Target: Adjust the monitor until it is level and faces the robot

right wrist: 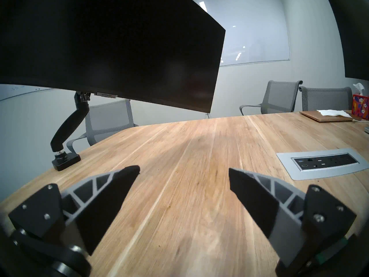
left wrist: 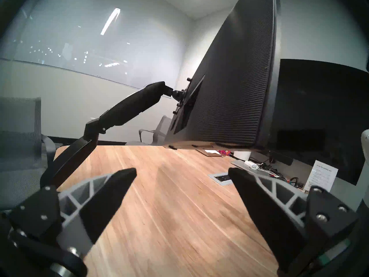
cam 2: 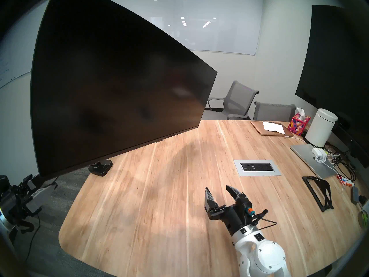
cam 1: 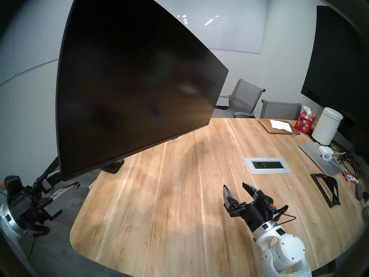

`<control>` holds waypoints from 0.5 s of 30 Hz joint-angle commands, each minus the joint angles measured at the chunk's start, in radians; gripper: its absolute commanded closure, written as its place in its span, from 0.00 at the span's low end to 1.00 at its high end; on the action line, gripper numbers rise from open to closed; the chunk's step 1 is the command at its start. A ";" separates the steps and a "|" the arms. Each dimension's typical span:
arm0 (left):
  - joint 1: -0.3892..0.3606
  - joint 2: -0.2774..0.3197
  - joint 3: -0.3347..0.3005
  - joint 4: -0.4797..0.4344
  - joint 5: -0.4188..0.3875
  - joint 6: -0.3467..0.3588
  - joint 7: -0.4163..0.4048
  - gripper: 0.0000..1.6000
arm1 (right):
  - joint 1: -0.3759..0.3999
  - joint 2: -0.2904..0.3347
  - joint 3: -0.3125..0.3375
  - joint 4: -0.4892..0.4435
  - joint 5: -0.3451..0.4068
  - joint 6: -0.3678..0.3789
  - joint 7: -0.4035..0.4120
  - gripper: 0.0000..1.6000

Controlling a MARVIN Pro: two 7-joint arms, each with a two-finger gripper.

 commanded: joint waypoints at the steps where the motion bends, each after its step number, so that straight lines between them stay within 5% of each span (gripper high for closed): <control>1: 0.035 0.011 -0.015 -0.028 -0.049 0.002 -0.093 0.00 | 0.002 0.001 0.002 -0.018 -0.002 -0.001 -0.001 0.00; 15: 0.087 0.044 -0.035 -0.041 -0.126 0.026 -0.090 0.00 | 0.002 0.001 0.002 -0.018 -0.003 -0.001 -0.001 0.00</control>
